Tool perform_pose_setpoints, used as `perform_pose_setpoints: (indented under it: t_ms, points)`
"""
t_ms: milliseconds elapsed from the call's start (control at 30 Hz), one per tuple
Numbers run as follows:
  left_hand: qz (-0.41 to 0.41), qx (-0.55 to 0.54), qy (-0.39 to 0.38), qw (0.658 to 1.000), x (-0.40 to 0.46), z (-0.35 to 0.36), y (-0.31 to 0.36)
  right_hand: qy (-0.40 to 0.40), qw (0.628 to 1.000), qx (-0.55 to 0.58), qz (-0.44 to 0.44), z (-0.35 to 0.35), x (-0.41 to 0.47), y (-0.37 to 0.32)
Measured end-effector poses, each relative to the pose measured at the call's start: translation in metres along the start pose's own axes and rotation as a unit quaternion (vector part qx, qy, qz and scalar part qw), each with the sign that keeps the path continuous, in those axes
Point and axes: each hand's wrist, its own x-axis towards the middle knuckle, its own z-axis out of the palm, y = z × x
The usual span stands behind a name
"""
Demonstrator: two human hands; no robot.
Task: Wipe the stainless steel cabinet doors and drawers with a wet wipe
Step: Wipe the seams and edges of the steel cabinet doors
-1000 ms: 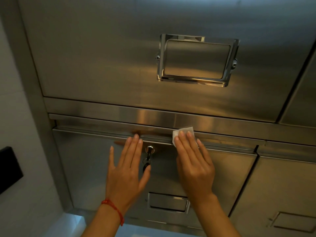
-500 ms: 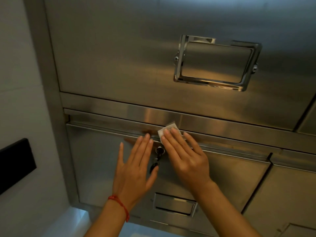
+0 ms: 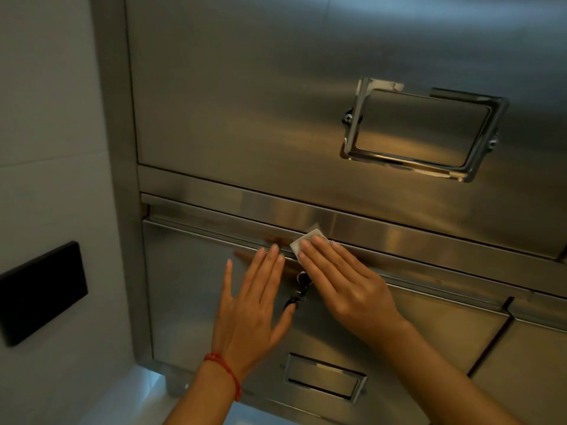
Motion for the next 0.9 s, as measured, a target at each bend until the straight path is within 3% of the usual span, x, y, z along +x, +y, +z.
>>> perform_pose_setpoints:
  t_ms: [900]
  points:
    - [-0.041, 0.029, -0.002, 0.999, 0.001, -0.007, -0.019, -0.023, 0.996, -0.027, -0.085, 0.008, 0.025, 0.005]
